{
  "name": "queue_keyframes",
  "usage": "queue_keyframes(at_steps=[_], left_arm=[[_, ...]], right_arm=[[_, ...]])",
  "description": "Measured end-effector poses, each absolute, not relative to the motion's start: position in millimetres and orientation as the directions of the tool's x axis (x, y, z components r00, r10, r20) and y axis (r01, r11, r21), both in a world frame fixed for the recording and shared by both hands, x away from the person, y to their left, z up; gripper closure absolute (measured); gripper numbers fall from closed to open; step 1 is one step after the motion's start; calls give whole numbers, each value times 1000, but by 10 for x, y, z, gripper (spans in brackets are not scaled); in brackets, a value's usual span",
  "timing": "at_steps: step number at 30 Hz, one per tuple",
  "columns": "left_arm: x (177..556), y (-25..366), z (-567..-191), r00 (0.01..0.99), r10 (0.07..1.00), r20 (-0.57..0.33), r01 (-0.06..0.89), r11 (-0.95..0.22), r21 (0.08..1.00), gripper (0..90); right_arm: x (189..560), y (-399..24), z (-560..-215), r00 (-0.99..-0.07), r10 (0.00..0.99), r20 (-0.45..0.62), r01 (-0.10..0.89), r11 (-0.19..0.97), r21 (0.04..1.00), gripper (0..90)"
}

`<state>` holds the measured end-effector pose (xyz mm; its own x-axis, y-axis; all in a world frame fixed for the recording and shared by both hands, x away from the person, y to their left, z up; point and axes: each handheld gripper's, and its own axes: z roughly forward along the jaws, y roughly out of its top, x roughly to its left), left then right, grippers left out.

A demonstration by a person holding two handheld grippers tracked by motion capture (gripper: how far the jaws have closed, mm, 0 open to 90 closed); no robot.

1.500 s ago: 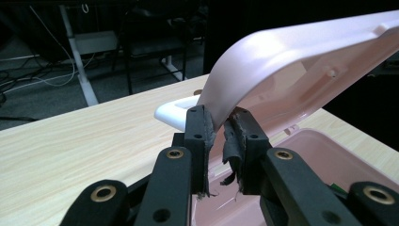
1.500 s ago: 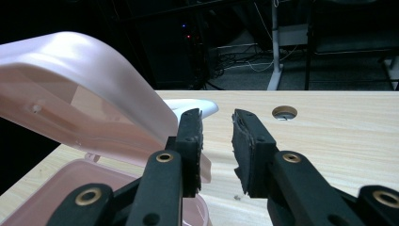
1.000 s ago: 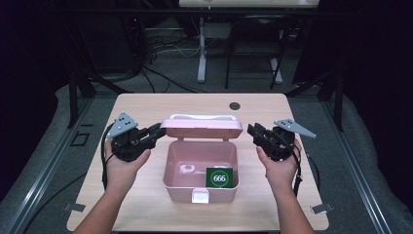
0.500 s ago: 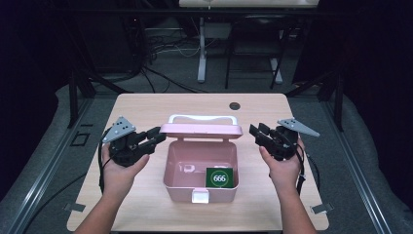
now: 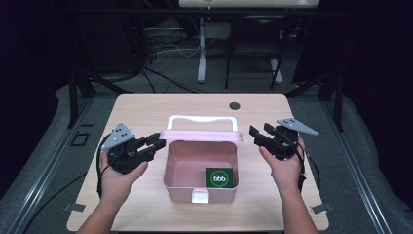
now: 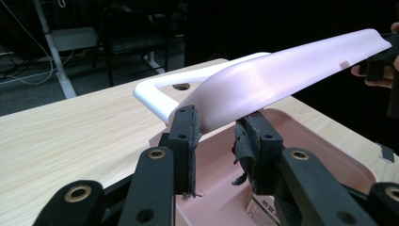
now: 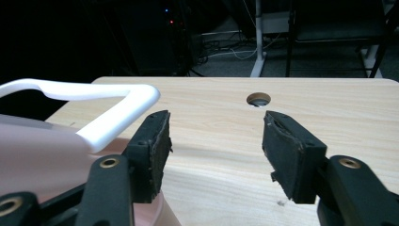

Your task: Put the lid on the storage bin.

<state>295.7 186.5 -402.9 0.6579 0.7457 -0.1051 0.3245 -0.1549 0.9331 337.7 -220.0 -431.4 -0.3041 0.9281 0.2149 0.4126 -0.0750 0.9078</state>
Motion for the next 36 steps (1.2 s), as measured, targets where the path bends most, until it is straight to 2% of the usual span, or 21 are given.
queue_keyframes(at_steps=[36], left_arm=[[2705, 1910, -4251, 678, 728, -105, 343, -187, 921, 681]], right_arm=[[3392, -2189, -4352, -295, 935, 194, 417, -57, 907, 386]])
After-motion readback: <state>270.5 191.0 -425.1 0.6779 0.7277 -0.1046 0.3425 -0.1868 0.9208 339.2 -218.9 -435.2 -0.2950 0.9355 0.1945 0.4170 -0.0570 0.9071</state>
